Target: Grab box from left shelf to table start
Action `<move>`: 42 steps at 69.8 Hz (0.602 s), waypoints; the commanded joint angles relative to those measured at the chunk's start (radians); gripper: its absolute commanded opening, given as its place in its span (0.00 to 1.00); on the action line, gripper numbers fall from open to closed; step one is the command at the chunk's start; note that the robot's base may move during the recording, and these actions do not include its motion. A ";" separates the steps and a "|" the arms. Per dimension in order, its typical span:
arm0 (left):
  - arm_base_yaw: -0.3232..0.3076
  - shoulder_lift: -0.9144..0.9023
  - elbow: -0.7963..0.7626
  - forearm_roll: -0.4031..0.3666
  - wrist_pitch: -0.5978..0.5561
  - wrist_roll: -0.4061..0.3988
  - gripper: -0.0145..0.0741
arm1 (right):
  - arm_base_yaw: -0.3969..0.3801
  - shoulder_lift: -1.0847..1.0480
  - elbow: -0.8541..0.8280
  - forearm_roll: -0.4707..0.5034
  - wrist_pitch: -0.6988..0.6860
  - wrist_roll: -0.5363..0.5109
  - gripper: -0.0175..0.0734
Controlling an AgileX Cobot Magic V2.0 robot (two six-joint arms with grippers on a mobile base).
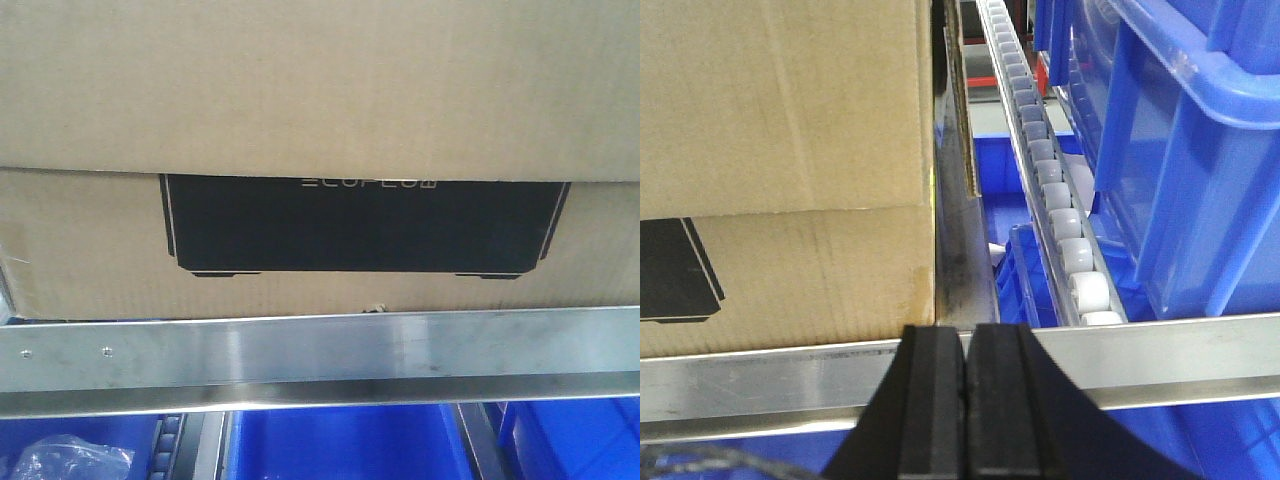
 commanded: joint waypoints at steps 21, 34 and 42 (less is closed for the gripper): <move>-0.007 -0.009 -0.003 -0.003 -0.084 0.000 0.06 | -0.005 -0.009 -0.022 -0.001 -0.091 -0.004 0.26; -0.007 -0.009 -0.003 -0.003 -0.137 0.000 0.06 | -0.005 -0.009 -0.022 -0.001 -0.091 -0.004 0.26; -0.007 -0.009 -0.003 -0.033 -0.198 0.000 0.06 | -0.005 -0.009 -0.022 -0.003 -0.091 -0.004 0.26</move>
